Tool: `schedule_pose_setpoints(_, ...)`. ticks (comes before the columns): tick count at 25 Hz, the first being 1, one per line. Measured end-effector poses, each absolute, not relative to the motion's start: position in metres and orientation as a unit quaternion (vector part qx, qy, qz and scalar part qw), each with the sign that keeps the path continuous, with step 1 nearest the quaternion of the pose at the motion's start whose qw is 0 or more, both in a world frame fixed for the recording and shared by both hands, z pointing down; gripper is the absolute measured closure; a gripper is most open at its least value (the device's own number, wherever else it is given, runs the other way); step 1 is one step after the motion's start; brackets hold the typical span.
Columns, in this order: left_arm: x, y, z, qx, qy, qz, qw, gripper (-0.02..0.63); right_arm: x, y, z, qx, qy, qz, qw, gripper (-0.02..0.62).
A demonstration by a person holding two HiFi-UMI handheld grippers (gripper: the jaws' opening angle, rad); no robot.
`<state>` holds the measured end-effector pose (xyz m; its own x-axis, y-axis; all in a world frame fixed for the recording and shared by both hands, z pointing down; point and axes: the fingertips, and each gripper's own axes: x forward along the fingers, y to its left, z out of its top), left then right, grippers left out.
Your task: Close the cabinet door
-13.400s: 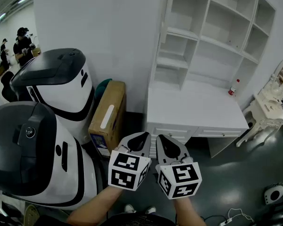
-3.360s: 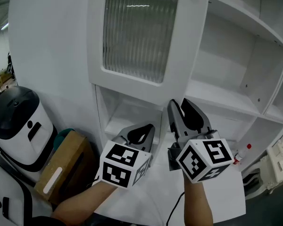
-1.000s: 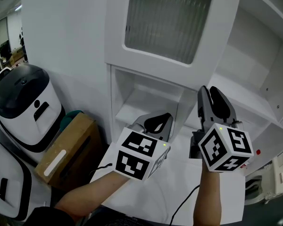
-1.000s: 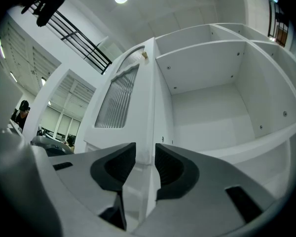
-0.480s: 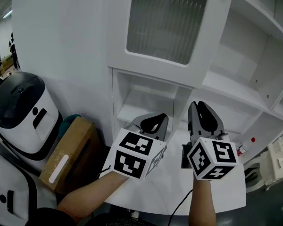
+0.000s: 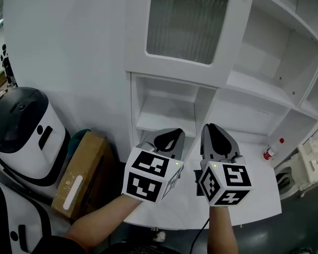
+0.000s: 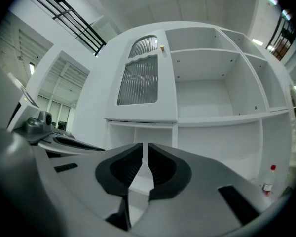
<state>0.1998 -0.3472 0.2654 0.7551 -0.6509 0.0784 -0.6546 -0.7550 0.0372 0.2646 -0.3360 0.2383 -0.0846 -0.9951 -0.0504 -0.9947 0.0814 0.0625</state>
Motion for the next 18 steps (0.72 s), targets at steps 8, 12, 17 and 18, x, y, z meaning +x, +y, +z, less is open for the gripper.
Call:
schedule_pose_setpoints(8,0.180,-0.323,0.283,0.943,-0.329,0.048,0.033,0.594,0.225,-0.308,0.270,0.677,-0.736,-0.019,0.020,0.574)
schedule_pose_setpoints(12,0.168,-0.315,0.290,0.943,-0.326,0.050,0.037,0.594,0.208,-0.297,0.281,0.676,-0.736,-0.011,0.027,0.574)
schedule_pose_setpoints(17,0.153,-0.306,0.301,0.944,-0.321,0.057,0.045,0.594,0.193,-0.286,0.288,0.678,-0.735,-0.007,0.027,0.574)
schedule_pose_setpoints(18,0.151,-0.305,0.303,0.945,-0.319,0.058,0.046,0.594,0.190,-0.285,0.289,0.677,-0.735,-0.007,0.027,0.574)
